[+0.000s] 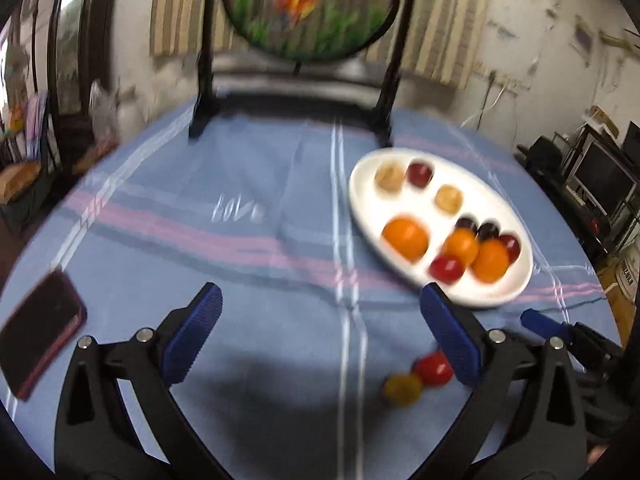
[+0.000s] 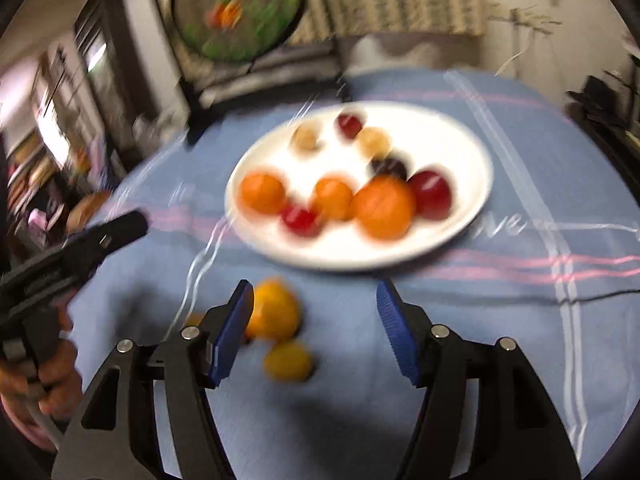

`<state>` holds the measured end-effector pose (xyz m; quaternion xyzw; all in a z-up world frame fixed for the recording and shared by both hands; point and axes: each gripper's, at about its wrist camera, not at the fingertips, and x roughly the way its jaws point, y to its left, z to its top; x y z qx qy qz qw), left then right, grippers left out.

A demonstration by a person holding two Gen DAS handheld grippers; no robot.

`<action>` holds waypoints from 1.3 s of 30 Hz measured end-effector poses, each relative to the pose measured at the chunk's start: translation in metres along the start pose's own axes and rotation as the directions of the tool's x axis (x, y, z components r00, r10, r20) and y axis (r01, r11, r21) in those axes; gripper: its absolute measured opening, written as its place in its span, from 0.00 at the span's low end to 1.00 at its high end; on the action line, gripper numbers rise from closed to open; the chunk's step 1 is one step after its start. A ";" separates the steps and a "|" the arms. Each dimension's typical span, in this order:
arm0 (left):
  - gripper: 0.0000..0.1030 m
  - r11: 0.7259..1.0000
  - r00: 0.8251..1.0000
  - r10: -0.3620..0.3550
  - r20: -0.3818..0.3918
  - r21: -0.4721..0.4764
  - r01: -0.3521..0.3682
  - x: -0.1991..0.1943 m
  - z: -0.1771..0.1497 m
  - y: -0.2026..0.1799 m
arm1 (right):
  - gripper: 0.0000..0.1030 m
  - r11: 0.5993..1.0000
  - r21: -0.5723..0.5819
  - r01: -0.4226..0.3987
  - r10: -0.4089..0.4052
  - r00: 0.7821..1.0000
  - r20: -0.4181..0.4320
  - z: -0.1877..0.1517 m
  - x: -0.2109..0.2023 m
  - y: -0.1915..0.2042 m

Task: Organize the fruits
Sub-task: 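Carry the plum and potato over the white plate and open both tools, then grasp a small yellow potato with the right tool while the left tool grasps another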

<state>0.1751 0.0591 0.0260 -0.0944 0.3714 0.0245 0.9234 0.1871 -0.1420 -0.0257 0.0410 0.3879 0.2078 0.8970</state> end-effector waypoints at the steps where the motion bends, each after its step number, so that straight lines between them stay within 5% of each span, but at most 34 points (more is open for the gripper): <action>1: 0.98 1.000 1.000 -0.010 -0.017 -0.014 0.010 0.002 -0.002 0.004 | 0.62 1.000 -0.016 -0.006 0.006 1.000 -0.020 -0.003 0.001 0.005; 17: 0.98 0.998 0.996 -0.056 -0.069 -0.025 0.055 0.010 -0.003 0.001 | 0.63 0.986 -0.167 0.005 -0.023 0.994 -0.108 -0.021 0.005 0.023; 39: 0.98 0.999 0.997 -0.046 -0.060 0.004 0.047 0.007 -0.002 -0.001 | 0.30 0.952 -0.300 0.064 -0.094 0.992 -0.087 -0.029 0.019 0.031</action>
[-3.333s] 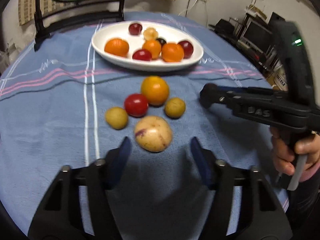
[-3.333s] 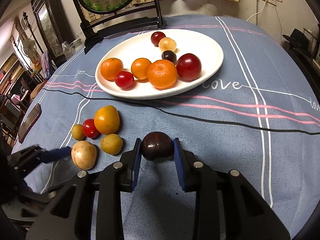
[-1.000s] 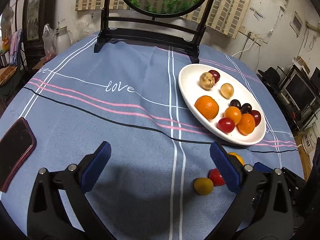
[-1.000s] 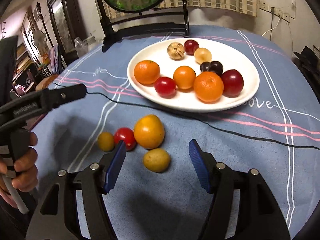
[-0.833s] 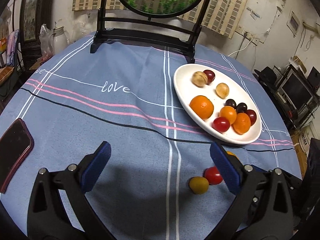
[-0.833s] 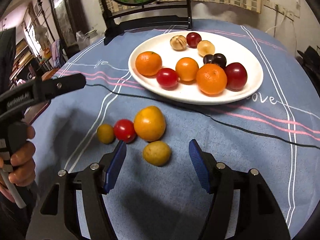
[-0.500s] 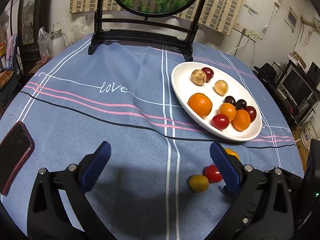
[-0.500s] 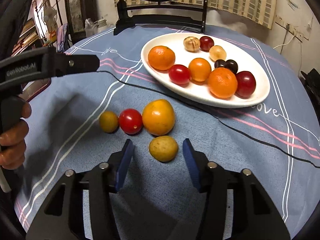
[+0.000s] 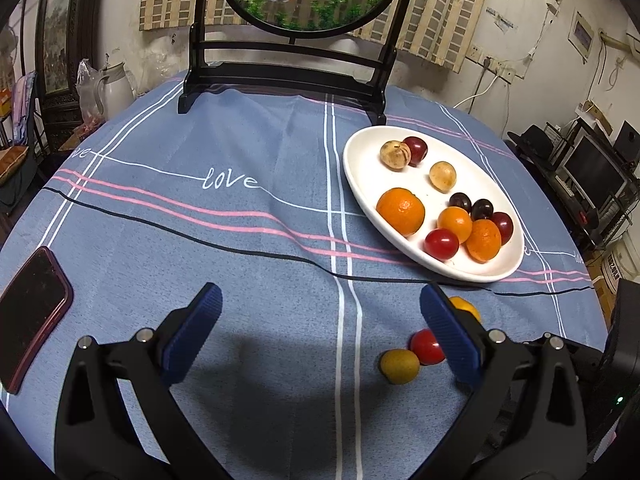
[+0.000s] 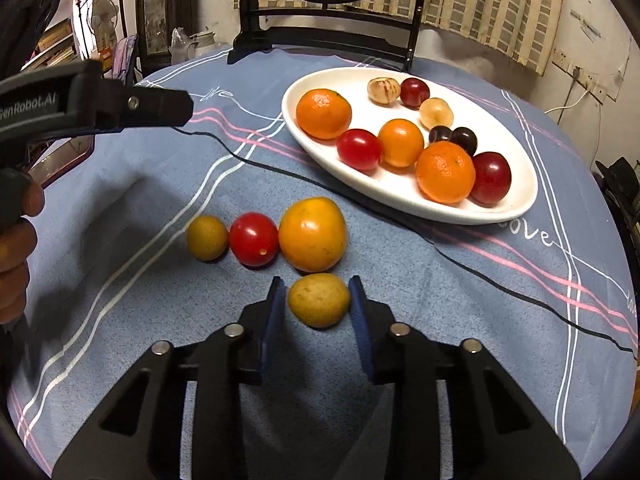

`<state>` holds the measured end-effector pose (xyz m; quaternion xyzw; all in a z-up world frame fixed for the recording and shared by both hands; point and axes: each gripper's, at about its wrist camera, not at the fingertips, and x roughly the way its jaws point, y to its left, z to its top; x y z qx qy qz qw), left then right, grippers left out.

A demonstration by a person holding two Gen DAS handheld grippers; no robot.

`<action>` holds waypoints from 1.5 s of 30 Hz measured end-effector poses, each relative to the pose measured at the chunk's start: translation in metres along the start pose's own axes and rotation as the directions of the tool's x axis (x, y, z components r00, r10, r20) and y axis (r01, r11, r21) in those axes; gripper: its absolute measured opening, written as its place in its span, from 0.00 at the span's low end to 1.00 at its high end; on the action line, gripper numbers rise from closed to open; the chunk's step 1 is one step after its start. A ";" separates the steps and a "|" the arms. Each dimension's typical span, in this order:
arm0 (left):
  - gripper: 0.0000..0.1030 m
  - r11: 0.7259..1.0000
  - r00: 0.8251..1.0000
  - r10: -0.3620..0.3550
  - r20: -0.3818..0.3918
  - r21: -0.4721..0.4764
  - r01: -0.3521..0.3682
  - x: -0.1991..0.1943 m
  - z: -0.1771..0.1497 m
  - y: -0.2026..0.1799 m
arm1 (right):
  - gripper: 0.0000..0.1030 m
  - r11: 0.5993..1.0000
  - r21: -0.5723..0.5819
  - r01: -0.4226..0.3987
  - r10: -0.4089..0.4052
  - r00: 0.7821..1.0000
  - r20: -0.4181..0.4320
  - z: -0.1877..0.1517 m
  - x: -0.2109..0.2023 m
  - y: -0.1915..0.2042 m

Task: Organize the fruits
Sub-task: 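Grasp a small yellow potato with the right tool while the left tool grasps another, then carry both yellow fruits onto the white plate and open both tools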

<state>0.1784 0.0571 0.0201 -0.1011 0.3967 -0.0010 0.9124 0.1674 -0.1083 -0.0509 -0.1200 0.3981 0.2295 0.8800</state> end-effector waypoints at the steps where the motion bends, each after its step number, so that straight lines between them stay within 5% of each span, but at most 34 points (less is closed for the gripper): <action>1: 0.98 1.000 1.000 0.001 -0.002 -0.001 -0.001 0.000 0.000 0.000 | 0.30 1.000 0.005 -0.003 0.003 1.000 0.001 0.000 -0.001 -0.001; 4: 0.98 1.000 1.000 -0.016 -0.013 0.012 0.016 0.001 0.000 0.000 | 0.30 0.999 0.038 -0.023 0.022 1.000 0.009 0.002 -0.006 -0.008; 7: 0.98 0.986 0.990 -0.128 -0.054 0.096 0.133 -0.002 -0.001 -0.004 | 0.30 0.994 0.098 -0.040 0.036 0.998 0.041 0.004 -0.017 -0.020; 13: 0.97 0.908 0.969 -0.246 -0.036 0.341 0.243 -0.020 -0.025 -0.025 | 0.30 0.984 0.175 -0.042 0.039 0.999 0.019 0.004 -0.017 -0.033; 16: 0.84 0.867 0.962 -0.264 -0.065 0.421 0.266 -0.018 -0.040 -0.035 | 0.30 0.985 0.169 -0.039 0.037 0.999 0.011 0.003 -0.017 -0.031; 22: 0.51 0.836 0.958 -0.248 -0.142 0.469 0.286 -0.003 -0.054 -0.046 | 0.30 0.985 0.169 -0.031 0.031 1.000 0.005 0.002 -0.016 -0.031; 35: 0.43 0.862 0.983 -0.146 -0.113 0.472 0.183 0.013 -0.058 -0.047 | 0.30 0.986 0.164 -0.032 0.031 0.999 0.005 0.001 -0.019 -0.029; 45: 0.28 0.854 0.980 -0.147 -0.136 0.482 0.195 0.020 -0.061 -0.050 | 0.30 0.986 0.166 -0.032 0.030 0.999 0.011 0.003 -0.021 -0.029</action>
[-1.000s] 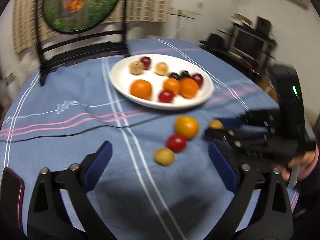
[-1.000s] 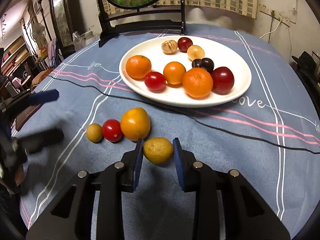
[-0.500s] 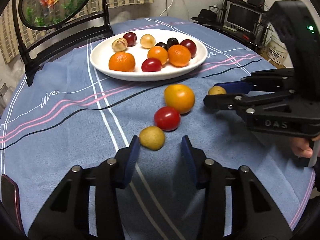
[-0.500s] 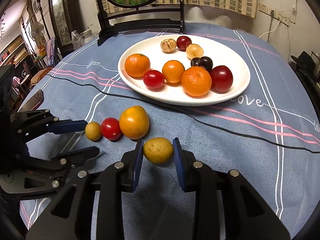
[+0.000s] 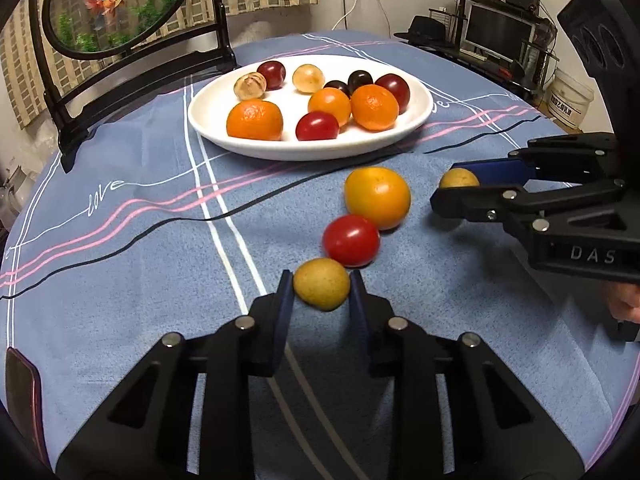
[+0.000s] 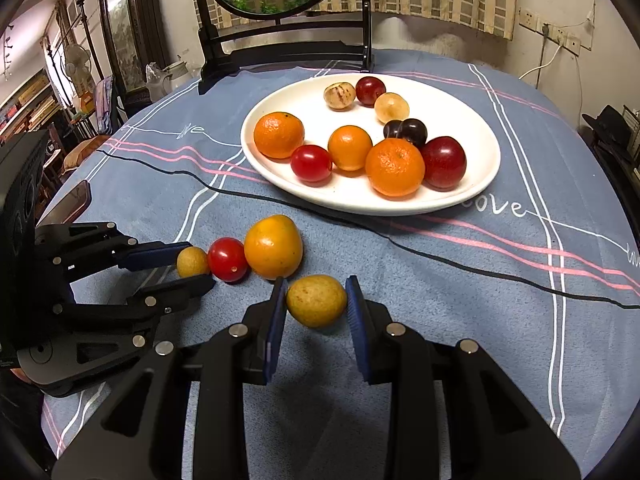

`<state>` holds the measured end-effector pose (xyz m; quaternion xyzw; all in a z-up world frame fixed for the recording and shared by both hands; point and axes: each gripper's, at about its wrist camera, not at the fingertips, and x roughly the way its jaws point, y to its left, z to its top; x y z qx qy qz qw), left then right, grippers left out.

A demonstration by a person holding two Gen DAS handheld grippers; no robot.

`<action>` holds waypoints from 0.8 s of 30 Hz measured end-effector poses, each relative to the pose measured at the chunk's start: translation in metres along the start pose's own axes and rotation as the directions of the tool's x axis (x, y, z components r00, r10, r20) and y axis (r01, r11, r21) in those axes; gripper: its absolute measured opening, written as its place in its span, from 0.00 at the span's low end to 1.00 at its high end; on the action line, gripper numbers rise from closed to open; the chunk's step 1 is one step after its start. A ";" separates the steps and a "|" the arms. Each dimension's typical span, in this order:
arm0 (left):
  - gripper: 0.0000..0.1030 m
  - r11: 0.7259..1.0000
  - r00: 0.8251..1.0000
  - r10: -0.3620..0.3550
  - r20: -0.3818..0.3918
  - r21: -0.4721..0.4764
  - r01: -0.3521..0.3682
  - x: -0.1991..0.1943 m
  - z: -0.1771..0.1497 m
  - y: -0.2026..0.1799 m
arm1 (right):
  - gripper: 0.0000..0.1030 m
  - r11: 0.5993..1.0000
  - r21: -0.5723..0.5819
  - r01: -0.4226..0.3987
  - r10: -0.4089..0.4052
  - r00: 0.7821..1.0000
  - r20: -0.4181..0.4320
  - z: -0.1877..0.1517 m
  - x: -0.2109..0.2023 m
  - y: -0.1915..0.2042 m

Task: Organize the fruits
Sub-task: 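Carry both yellow fruits onto the white plate and open both tools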

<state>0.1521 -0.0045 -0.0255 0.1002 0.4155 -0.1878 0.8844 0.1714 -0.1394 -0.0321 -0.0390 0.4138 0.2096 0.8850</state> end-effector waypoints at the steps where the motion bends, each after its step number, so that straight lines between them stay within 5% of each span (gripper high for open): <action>1: 0.28 1.000 1.000 -0.001 -0.001 0.001 0.001 0.000 0.000 0.001 | 0.30 1.000 -0.001 0.000 0.000 1.000 -0.001 0.000 0.000 0.000; 6: 0.28 1.000 1.000 0.020 0.004 0.007 -0.020 -0.005 0.000 0.000 | 0.30 1.000 0.000 -0.005 0.005 1.000 -0.001 0.000 -0.001 0.000; 10: 0.28 0.998 0.998 -0.025 0.066 -0.051 0.029 -0.023 0.005 0.009 | 0.30 0.998 0.013 -0.069 0.069 0.998 0.010 0.001 -0.006 -0.001; 14: 0.28 0.994 0.987 -0.028 0.156 -0.096 0.044 -0.037 0.025 0.009 | 0.30 0.991 0.047 -0.121 0.114 0.983 0.142 0.014 -0.023 -0.009; 19: 0.28 0.990 0.971 0.044 0.237 -0.138 -0.011 -0.027 0.078 0.007 | 0.30 0.988 0.148 -0.050 0.013 0.971 0.239 0.048 -0.016 -0.033; 24: 0.28 0.979 0.976 0.074 0.205 -0.199 -0.032 0.017 0.122 0.023 | 0.31 0.977 0.212 -0.017 -0.038 0.966 0.255 0.078 0.012 -0.060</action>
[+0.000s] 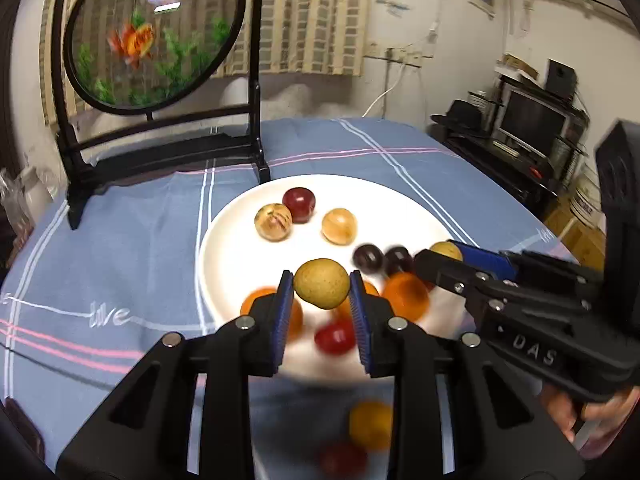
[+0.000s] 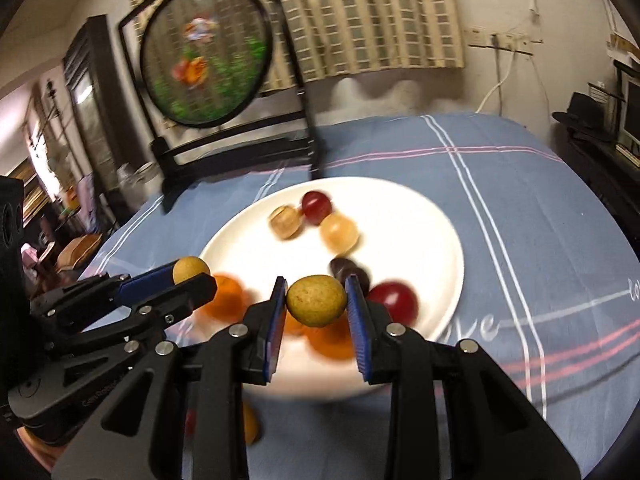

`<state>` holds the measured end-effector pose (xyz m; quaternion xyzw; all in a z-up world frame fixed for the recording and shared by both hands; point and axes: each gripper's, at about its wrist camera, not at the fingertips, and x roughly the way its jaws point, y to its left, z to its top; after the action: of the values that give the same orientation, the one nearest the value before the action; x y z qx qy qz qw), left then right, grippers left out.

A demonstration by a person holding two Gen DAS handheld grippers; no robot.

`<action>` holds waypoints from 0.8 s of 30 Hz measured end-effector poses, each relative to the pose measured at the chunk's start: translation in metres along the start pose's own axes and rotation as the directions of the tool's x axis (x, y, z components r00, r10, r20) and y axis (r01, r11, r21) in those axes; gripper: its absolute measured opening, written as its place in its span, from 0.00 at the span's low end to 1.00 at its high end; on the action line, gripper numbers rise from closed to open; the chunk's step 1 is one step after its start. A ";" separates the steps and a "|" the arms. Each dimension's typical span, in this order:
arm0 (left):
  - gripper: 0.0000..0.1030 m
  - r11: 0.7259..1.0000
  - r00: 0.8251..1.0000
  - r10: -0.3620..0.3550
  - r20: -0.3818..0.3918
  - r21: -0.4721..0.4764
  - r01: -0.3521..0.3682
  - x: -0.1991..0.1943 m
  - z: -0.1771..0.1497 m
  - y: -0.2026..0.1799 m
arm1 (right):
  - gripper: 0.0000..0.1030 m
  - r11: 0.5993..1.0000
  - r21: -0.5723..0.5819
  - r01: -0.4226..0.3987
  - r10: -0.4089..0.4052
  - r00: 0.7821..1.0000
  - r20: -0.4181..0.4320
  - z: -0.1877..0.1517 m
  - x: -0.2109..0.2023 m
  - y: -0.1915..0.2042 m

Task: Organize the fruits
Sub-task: 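Carry both yellow fruits onto the white plate and open both tools, then move the right tool to the orange and close it around the orange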

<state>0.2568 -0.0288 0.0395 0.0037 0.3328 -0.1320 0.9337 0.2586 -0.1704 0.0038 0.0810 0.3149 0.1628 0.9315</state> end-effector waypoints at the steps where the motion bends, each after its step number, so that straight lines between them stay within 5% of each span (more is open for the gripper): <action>1: 0.32 0.999 0.999 0.034 -0.012 -0.017 -0.034 0.009 0.004 0.003 | 0.32 1.000 0.003 -0.004 0.004 1.000 0.001 0.002 0.005 -0.003; 2: 0.63 0.997 0.997 0.070 -0.030 -0.037 -0.071 0.014 0.007 0.007 | 0.42 1.000 0.001 -0.006 0.006 1.000 0.004 0.004 0.010 -0.007; 4: 0.84 0.991 0.994 0.111 -0.024 -0.076 -0.112 0.009 0.005 0.015 | 0.58 0.999 -0.002 0.046 -0.046 0.999 0.002 0.005 0.008 -0.011; 8: 0.98 0.981 0.989 0.141 0.048 -0.143 -0.133 -0.030 0.002 0.031 | 0.59 1.000 -0.006 0.001 -0.001 0.999 0.034 0.000 -0.019 -0.007; 12: 0.98 0.964 0.982 0.181 0.050 -0.205 -0.167 -0.053 -0.019 0.042 | 0.59 0.999 -0.034 -0.042 0.041 0.999 -0.013 -0.018 -0.035 0.014; 16: 0.98 0.942 0.967 0.245 -0.067 -0.219 -0.254 -0.050 -0.049 0.052 | 0.59 0.992 -0.123 -0.029 0.015 0.994 -0.111 -0.049 -0.032 0.036; 19: 0.98 0.926 0.962 0.237 -0.137 -0.266 -0.266 -0.049 -0.060 0.068 | 0.59 0.984 -0.174 -0.029 -0.003 0.983 -0.181 -0.064 -0.026 0.046; 24: 0.98 0.908 0.967 0.212 -0.139 -0.337 -0.247 -0.056 -0.065 0.082 | 0.54 0.979 -0.199 -0.046 0.001 0.975 -0.222 -0.074 -0.019 0.051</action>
<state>0.1959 0.0703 0.0172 -0.1175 0.3940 0.0408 0.9106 0.1862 -0.1261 -0.0311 -0.0291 0.3971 0.2130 0.8922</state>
